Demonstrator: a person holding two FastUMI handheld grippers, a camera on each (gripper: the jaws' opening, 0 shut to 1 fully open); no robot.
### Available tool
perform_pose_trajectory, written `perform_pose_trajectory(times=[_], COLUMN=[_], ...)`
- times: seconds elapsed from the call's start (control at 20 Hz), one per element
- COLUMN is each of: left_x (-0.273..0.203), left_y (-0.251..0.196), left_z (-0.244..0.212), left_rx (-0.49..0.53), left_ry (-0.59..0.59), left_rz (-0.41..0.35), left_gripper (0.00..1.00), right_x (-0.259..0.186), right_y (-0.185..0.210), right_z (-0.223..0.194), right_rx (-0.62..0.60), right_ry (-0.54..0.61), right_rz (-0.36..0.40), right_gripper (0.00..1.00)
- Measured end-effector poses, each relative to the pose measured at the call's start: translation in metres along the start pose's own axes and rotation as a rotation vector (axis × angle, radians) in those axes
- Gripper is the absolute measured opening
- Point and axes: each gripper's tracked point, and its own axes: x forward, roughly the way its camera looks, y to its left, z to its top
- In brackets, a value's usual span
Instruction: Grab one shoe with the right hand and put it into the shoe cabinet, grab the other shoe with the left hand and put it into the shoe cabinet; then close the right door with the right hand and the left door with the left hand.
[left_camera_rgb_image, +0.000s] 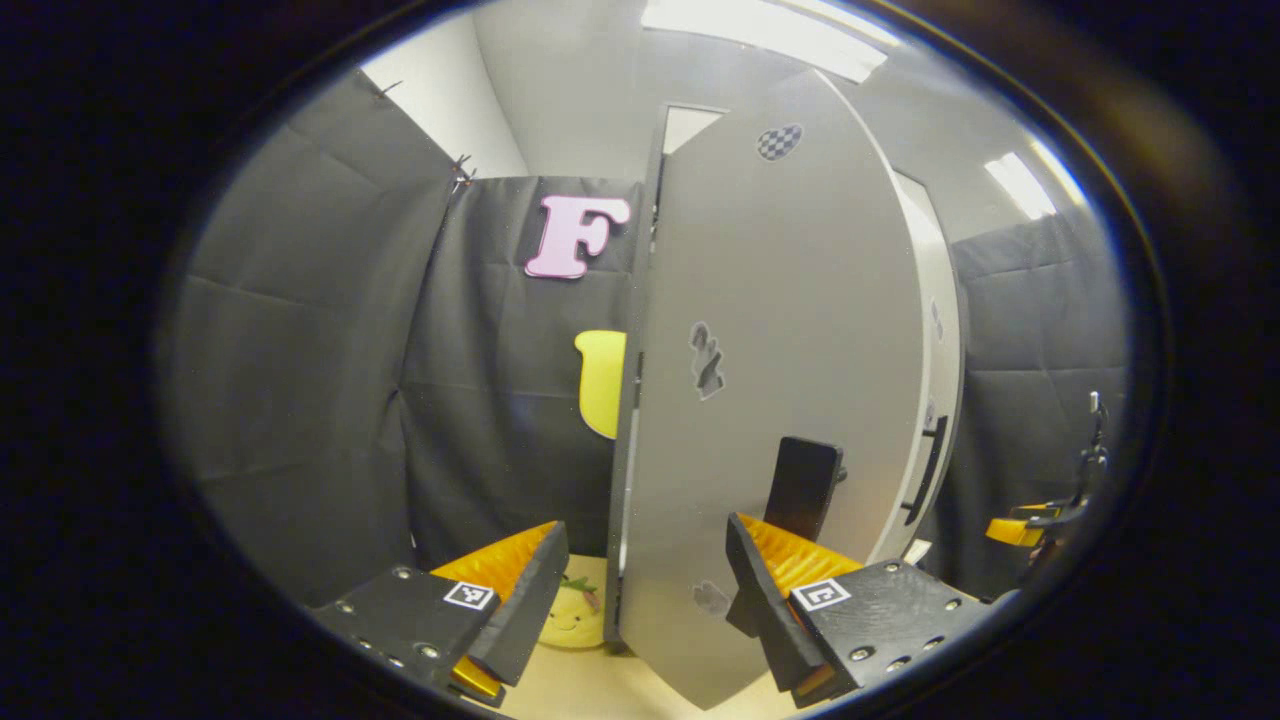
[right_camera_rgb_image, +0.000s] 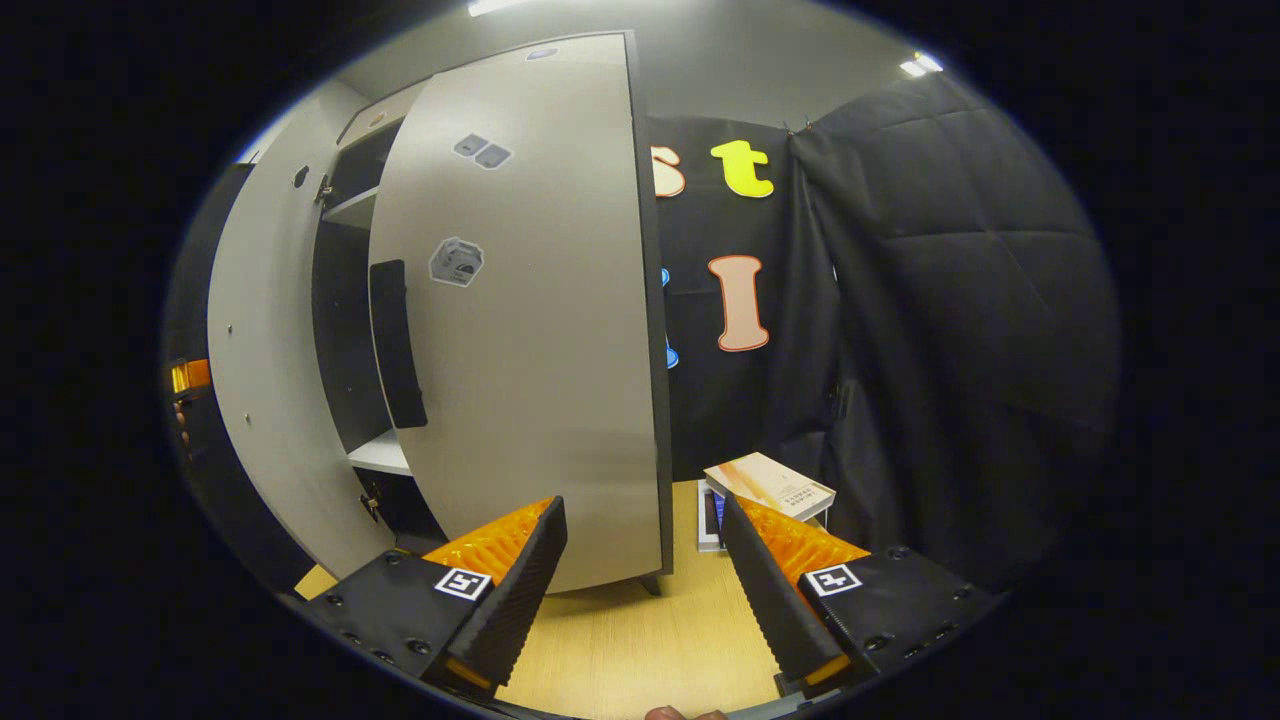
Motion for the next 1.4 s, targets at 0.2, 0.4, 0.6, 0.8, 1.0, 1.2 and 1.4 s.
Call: perform_pose_trajectory(times=[0.2, 0.4, 0.6, 0.8, 1.0, 1.2, 1.4], left_x=[0.006, 0.013, 0.013, 0.008, 0.000, -0.002, -0.002], left_y=[-0.021, -0.014, -0.020, -0.025, -0.027, -0.015, -0.014], left_z=[0.000, 0.003, 0.009, 0.008, 0.002, 0.006, 0.004], left_rx=[-0.026, 0.052, 0.055, 0.066, 0.104, 0.121, 0.086], left_ry=[-0.018, -0.049, -0.082, -0.079, -0.041, -0.066, -0.081], left_rz=[-0.005, 0.061, 0.063, 0.022, -0.058, -0.048, -0.038], left_gripper=[0.88, 0.94, 0.94, 0.94, 0.94, 0.94, 0.94], right_x=[0.001, 0.004, 0.002, -0.012, -0.035, -0.061, -0.088], right_y=[-0.015, -0.016, -0.013, 0.008, 0.023, 0.046, 0.065], right_z=[0.005, 0.012, 0.017, 0.035, 0.050, 0.062, 0.071], right_rx=[-0.017, -0.032, -0.076, -0.049, -0.049, -0.007, 0.001], right_ry=[-0.021, -0.034, -0.034, -0.066, -0.094, -0.117, -0.196], right_rz=[0.028, 0.091, 0.117, 0.088, 0.001, -0.032, -0.083], right_gripper=[0.98, 0.98, 0.98, 0.98, 0.98, 0.98, 0.98])
